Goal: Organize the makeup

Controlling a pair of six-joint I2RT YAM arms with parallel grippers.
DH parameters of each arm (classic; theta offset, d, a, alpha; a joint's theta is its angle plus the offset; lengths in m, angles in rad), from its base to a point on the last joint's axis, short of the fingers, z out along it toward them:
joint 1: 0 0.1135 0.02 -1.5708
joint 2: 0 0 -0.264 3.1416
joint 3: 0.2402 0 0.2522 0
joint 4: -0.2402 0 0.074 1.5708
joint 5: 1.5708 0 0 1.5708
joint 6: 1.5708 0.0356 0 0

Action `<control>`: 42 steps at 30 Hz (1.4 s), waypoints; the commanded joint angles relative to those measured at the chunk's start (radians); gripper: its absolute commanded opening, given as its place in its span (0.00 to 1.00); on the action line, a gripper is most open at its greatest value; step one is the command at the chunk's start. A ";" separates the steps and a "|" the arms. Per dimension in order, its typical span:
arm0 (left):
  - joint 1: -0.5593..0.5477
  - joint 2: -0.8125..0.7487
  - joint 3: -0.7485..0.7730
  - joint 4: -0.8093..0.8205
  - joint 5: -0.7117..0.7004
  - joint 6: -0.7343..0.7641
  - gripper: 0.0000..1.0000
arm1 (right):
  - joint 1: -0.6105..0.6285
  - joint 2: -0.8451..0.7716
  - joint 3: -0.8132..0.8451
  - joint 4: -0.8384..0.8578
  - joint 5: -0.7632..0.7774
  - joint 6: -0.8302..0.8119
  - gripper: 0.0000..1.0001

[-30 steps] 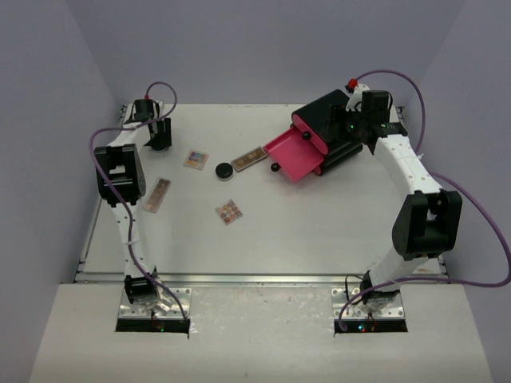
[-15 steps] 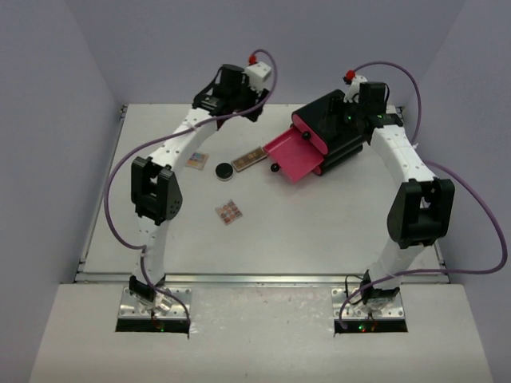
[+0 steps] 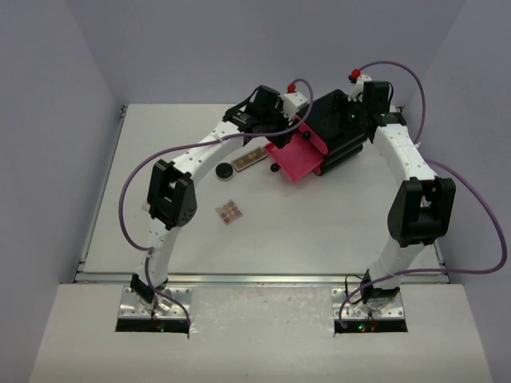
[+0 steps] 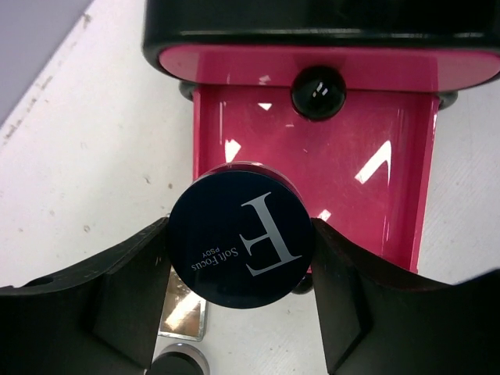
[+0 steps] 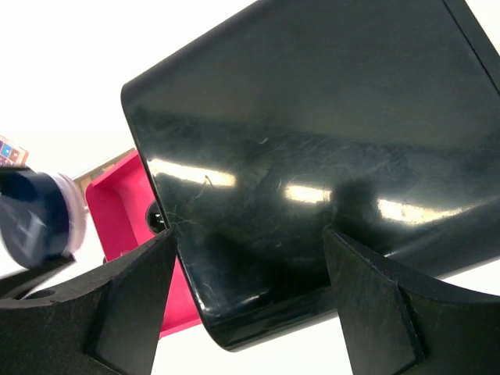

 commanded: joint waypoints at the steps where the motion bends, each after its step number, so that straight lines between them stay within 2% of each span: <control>1: -0.037 0.003 -0.059 0.057 0.036 -0.009 0.00 | -0.008 0.016 0.044 -0.004 -0.021 0.023 0.77; 5: -0.056 0.027 -0.091 0.102 0.018 -0.006 0.01 | -0.009 0.015 0.041 -0.003 -0.034 0.033 0.77; 8: -0.056 0.053 -0.090 0.145 -0.065 0.010 0.03 | -0.009 0.002 0.029 -0.004 -0.035 0.029 0.77; 11: -0.055 0.060 -0.096 0.182 -0.091 0.024 0.06 | -0.009 -0.007 0.017 -0.003 -0.027 0.019 0.77; 20: -0.056 0.112 -0.112 0.237 -0.133 0.036 0.37 | -0.012 -0.018 0.007 -0.006 -0.021 0.013 0.77; 25: -0.056 0.113 -0.118 0.252 -0.140 0.046 0.52 | -0.010 -0.024 0.009 -0.005 -0.018 0.008 0.77; 26: -0.056 0.113 -0.118 0.253 -0.141 0.046 0.53 | -0.010 -0.024 0.007 -0.005 -0.018 0.006 0.77; 31: -0.056 0.110 -0.116 0.260 -0.179 0.052 0.76 | -0.012 -0.029 0.002 -0.005 -0.020 0.006 0.77; 37: -0.054 0.100 -0.116 0.260 -0.185 0.057 0.85 | -0.012 -0.032 0.000 -0.005 -0.021 0.006 0.77; 42: -0.056 0.078 -0.107 0.255 -0.182 0.060 0.86 | -0.012 -0.039 0.000 -0.005 -0.026 0.005 0.77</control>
